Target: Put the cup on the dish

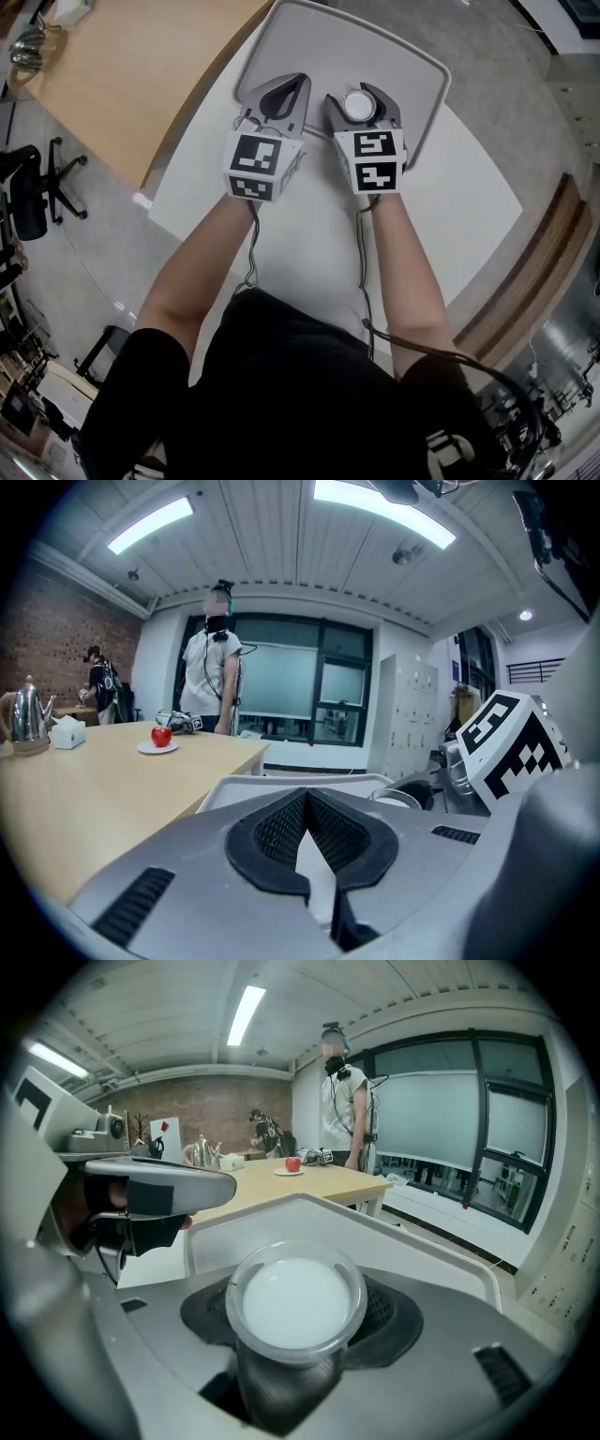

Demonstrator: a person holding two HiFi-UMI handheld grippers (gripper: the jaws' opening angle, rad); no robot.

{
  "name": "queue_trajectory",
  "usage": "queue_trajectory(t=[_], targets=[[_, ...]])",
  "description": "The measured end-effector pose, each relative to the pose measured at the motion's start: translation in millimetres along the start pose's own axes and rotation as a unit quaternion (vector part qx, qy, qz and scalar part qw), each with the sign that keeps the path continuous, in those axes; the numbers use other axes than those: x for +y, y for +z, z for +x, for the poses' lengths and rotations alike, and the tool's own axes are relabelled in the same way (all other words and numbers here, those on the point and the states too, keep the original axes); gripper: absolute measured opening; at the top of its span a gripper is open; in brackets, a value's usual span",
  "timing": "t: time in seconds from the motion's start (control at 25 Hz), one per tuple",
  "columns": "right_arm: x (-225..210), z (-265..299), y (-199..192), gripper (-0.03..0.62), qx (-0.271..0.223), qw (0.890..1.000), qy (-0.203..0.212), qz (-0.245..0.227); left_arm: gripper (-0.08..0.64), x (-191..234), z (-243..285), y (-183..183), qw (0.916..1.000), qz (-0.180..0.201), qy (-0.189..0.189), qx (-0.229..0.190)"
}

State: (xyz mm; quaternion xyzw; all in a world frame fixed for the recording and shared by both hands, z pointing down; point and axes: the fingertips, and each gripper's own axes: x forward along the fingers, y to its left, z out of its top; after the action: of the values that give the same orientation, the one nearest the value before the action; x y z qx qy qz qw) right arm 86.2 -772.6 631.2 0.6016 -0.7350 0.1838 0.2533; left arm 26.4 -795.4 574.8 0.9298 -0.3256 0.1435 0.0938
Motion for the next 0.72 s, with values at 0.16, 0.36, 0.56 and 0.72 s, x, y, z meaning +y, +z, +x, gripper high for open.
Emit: queue_trajectory(t=[0.16,0.36,0.56,0.72], targets=[[0.8,0.2,-5.7,0.259,0.014,1.000,0.008,0.013,0.008,-3.7,-5.6,4.5,1.0000,0.002,0.002,-0.005],[1.5,-8.9,0.8,0.259,0.015,1.000,0.007,0.008,0.008,-5.9,-19.5,13.6,0.9999,0.007,0.006,-0.010],[2.3,-28.2,31.6,0.260,-0.009,1.000,-0.001,-0.005,0.008,-5.4,-35.2,30.1,0.9996,0.015,0.011,-0.022],[4.1,-56.2,58.1,0.259,-0.041,0.999,-0.012,-0.011,0.008,-14.2,-51.0,45.1,0.9991,0.024,0.012,-0.035]])
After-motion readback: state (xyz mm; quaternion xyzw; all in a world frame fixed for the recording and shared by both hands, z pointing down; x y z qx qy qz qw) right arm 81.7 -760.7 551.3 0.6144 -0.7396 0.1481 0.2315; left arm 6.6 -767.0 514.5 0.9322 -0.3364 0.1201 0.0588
